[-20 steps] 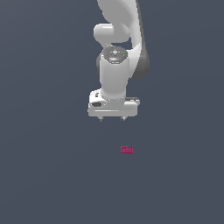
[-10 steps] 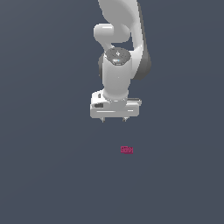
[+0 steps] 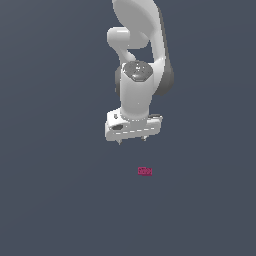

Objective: Pick up the object and move it to a goal position.

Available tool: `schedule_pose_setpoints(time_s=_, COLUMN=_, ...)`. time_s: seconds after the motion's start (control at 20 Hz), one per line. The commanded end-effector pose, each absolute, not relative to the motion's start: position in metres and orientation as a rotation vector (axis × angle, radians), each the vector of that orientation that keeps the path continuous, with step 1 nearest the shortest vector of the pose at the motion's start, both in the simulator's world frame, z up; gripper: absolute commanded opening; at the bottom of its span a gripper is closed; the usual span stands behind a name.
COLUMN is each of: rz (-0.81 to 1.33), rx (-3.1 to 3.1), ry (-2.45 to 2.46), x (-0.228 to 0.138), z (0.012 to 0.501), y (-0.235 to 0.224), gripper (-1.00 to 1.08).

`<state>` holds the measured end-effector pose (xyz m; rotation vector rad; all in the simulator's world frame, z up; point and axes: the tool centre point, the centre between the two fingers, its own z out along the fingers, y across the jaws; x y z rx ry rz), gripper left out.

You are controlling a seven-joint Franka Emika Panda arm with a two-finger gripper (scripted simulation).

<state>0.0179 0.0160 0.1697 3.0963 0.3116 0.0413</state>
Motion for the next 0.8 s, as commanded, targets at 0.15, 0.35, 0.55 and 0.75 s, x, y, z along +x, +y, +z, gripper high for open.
schedule_pose_setpoints(time_s=0.15, rz=0.029, rx=3.063, ry=0.524, x=0.026, z=0.159, y=0.023, gripper=1.0)
schedule_pose_setpoints(time_s=0.35, rz=0.02, rx=3.024, ry=0.709, x=0.034, z=0.15, y=0.028, gripper=1.0)
schedule_pose_setpoints(time_s=0.55, rz=0.011, rx=2.975, ry=0.892, x=0.04, z=0.14, y=0.034, gripper=1.0)
schedule_pose_setpoints(time_s=0.75, rz=0.003, rx=2.917, ry=1.07, x=0.047, z=0.131, y=0.04, gripper=1.0)
